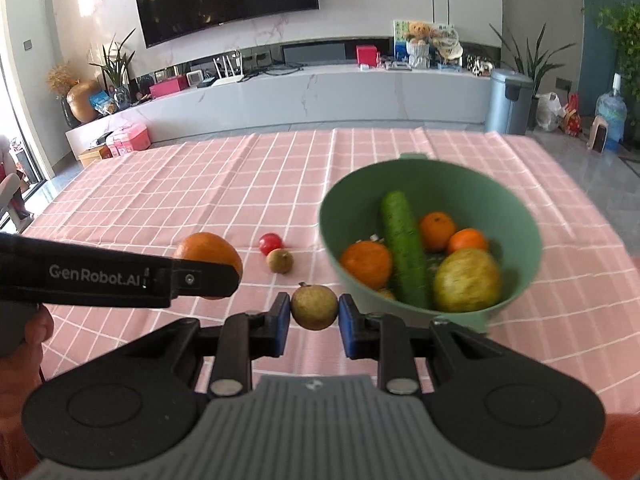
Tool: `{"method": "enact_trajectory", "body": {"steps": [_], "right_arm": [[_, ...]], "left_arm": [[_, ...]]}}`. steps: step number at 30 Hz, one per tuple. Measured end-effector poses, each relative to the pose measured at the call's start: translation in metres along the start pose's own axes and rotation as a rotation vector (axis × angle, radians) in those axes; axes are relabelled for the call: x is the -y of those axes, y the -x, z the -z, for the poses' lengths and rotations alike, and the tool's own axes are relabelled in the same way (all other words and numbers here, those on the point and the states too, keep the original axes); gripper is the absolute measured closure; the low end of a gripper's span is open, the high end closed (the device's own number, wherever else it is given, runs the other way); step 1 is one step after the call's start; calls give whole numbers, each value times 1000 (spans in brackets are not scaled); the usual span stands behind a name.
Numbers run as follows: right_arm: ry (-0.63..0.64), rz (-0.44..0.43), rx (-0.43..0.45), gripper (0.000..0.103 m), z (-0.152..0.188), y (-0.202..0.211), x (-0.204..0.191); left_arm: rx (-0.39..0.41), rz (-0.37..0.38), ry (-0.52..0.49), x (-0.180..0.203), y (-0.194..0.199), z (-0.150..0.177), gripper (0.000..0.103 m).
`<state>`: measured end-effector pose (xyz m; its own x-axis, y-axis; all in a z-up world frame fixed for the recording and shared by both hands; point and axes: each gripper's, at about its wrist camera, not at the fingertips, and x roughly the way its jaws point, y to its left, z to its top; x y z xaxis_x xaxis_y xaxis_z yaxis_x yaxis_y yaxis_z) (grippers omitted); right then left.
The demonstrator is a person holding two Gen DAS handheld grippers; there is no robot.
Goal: Organize fruits
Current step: 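Carry the orange and the brown fruit over the green colander, then open the left gripper to drop the orange while the right gripper releases the brown fruit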
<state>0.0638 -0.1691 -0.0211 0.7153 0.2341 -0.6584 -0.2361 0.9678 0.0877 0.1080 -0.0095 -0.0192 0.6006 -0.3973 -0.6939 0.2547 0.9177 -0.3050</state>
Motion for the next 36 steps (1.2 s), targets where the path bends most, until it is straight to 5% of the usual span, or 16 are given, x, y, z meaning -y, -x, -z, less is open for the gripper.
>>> {"method": "enact_trajectory", "body": {"steps": [16,36], "right_arm": [[79,126,17,81,-24,26,84],[219,188,-116,82,-49,-44,123]], "left_arm": [[-32,75,-234,80,-44,-33,54],[-148,90,-277,98,-129,-55,53]]}}
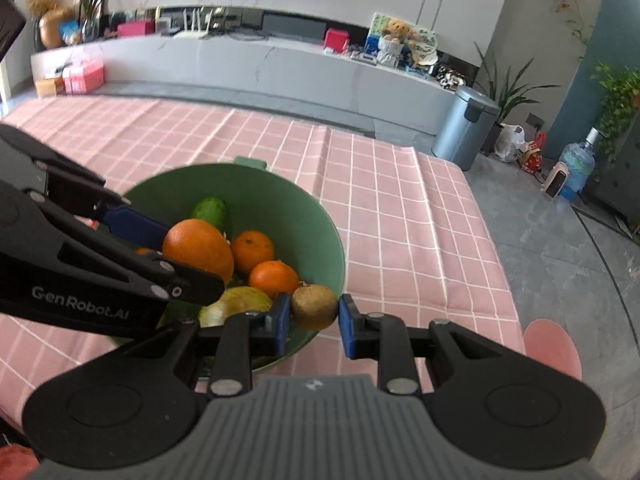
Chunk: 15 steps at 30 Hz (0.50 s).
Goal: Organize fruits
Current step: 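Open the left gripper to drop the orange while the right gripper releases the brown fruit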
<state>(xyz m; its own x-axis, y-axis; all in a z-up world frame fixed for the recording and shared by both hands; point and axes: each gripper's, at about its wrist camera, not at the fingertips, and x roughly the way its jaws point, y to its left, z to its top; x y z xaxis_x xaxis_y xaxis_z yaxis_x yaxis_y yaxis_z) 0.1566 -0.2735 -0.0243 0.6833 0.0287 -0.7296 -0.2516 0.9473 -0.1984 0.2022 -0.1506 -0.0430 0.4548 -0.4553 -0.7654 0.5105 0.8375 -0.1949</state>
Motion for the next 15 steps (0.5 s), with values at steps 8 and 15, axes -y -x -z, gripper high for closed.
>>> {"method": "enact_trajectory", "body": {"steps": [8,15], "right_arm": [[100,-5,-10,82,-6,-8,-4],[167,3,-22,81,-9,-18,-9]], "left_arm": [[-22,-13,6,-6,-15,-9,53],[-37,-19,34,-10,-23,-10,51]]}}
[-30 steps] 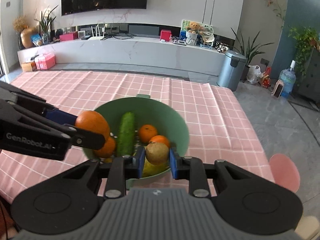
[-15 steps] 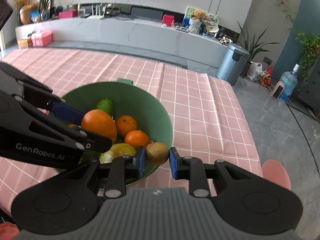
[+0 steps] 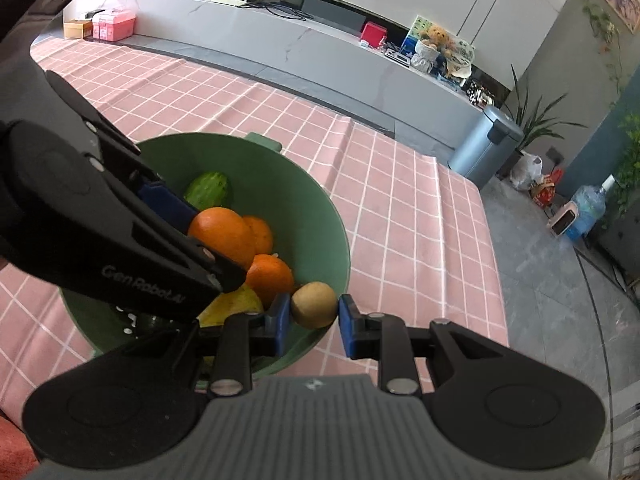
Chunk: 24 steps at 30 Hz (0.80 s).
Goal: Organize fruits
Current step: 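Open the left gripper to drop the orange while the right gripper releases the brown fruit, then move both grippers back toward the tomato and brown fruit on the cloth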
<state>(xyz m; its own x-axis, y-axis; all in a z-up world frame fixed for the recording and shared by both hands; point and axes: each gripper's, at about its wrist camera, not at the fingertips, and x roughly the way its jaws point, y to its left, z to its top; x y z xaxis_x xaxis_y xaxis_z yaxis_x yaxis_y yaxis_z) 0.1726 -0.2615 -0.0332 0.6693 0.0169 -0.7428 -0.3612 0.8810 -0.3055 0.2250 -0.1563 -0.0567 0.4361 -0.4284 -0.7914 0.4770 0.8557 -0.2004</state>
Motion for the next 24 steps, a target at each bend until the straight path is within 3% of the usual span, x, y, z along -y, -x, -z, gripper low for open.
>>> {"method": "enact_trajectory", "body": {"steps": [4,10,18,24], "right_arm": [[19,1,-5,80,-1,0,0],[27,2,-13,80,-1,0,-1],[29,7,-4,79,-4,7,-4],[11,9,33,73,-5,27,-10]], "left_arm": [[-7,-21,4,0,-2,2,50],[12,-12,16,-2,7,4,39],[68,-49,1,1,37,6,38],[85,-108,-24,4,60,14,38]]}}
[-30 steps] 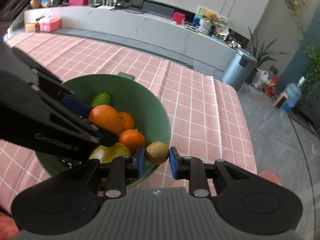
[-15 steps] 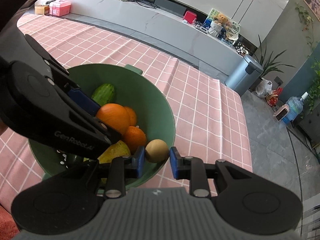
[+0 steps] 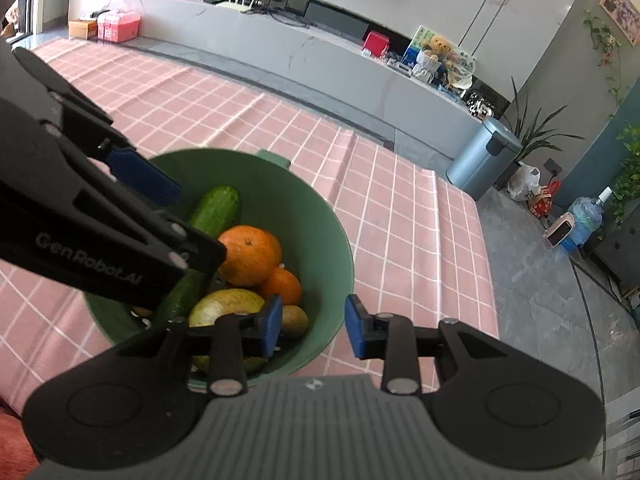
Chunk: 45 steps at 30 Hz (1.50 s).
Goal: Organize fruits
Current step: 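Move both grippers back toward the tomato and brown fruit on the cloth, then grasp the red tomato with the left gripper while the right gripper grasps the brown fruit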
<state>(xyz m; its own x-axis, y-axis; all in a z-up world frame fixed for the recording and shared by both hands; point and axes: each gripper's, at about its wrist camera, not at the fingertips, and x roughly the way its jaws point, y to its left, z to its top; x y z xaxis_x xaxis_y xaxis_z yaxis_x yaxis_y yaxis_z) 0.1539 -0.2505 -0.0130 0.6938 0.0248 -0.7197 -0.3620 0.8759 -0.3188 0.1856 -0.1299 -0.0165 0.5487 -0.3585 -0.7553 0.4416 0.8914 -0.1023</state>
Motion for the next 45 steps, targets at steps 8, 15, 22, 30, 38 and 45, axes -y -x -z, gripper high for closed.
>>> {"method": "enact_trajectory", "body": {"steps": [8,15,22,30,38,45], "right_arm": [[-107,-32,69,65,-1,32,-20],[-218,-85,96,64,1,48,-49],[-353,-128,105,64,6,53,-78],[-394,-121,102,64,9,44,-115],[-314,-117,106,64,-2,26,-145],[-316,-102,88,65,-9,7,-163]], "left_arm": [[47,-49,-23,-8,37,16,38],[73,-105,-37,-25,65,35,38],[89,-116,-30,-48,77,56,38],[87,-103,2,-71,75,80,38],[87,-86,49,-96,65,95,38],[64,-75,85,-118,54,102,39]]}}
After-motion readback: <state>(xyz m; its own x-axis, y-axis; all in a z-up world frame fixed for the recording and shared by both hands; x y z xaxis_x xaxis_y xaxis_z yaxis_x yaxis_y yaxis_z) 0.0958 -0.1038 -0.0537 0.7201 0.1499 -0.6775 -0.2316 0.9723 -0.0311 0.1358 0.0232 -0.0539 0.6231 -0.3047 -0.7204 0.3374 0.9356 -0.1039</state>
